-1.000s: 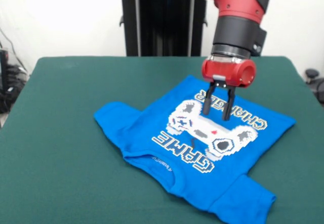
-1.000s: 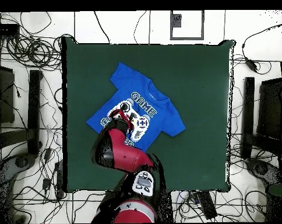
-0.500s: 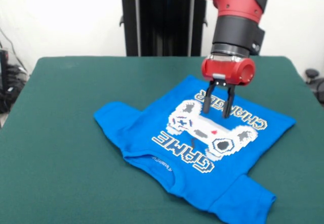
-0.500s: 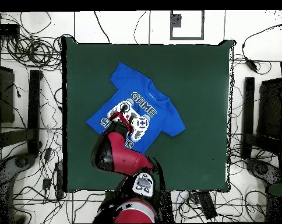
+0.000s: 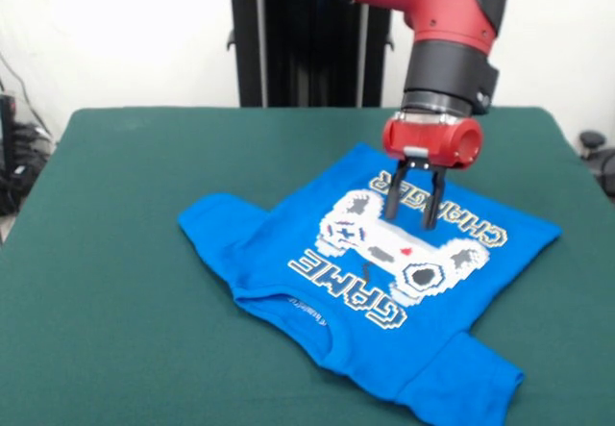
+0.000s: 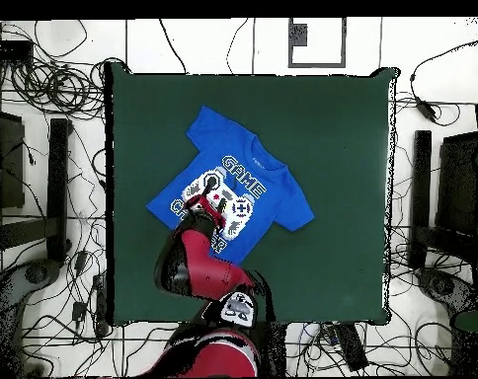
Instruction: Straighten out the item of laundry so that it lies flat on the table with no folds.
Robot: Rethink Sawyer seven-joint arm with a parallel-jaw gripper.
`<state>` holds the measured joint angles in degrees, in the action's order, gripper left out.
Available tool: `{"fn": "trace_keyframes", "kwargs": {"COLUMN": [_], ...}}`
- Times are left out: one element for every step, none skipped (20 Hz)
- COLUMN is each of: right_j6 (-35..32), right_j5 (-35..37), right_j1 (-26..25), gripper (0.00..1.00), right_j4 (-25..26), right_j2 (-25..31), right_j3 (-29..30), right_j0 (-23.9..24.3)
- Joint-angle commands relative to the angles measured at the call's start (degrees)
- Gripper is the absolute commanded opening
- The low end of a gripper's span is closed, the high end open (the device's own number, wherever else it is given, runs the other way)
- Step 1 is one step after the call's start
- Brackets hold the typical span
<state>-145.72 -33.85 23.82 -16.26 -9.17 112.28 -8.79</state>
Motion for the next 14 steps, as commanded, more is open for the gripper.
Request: {"fn": "trace_keyframes", "kwargs": {"right_j6": [-14.6,-14.4,-14.5,-14.3,-14.3,-14.3,-14.4,-14.4,-14.6,-14.6,-14.5,-14.7,-14.8,-14.8], "right_j5": [-4.2,-4.3,-4.7,-4.9,-5.0,-5.2,-5.4,-5.5,-5.6,-5.5,-5.4,-5.5,-5.5,-5.3], "right_j1": [-5.8,-5.9,-6.2,-6.4,-6.5,-6.7,-6.7,-6.9,-6.9,-6.8,-6.7,-6.6,-6.5,-6.3], "gripper": [1.00,1.00,1.00,1.00,1.00,1.00,1.00,1.00,1.00,1.00,1.00,1.00,1.00,1.00], "right_j4": [-1.0,-1.1,-1.0,-1.5,-1.9,-2.1,-2.0,-1.9,-1.7,-1.7,-1.6,-1.6,-1.5,-1.4], "right_j2": [6.3,6.2,6.4,6.4,6.4,6.5,6.6,6.7,6.9,7.0,7.0,7.1,7.2,7.2], "right_j3": [2.5,2.4,2.2,2.1,2.1,2.1,2.1,2.0,1.9,1.9,2.0,2.1,2.2,2.3], "right_j0": [-0.7,-0.7,-0.5,-1.0,-1.1,-1.3,-1.2,-1.0,-0.8,-0.8,-0.7,-0.8,-0.7,-0.7]}}
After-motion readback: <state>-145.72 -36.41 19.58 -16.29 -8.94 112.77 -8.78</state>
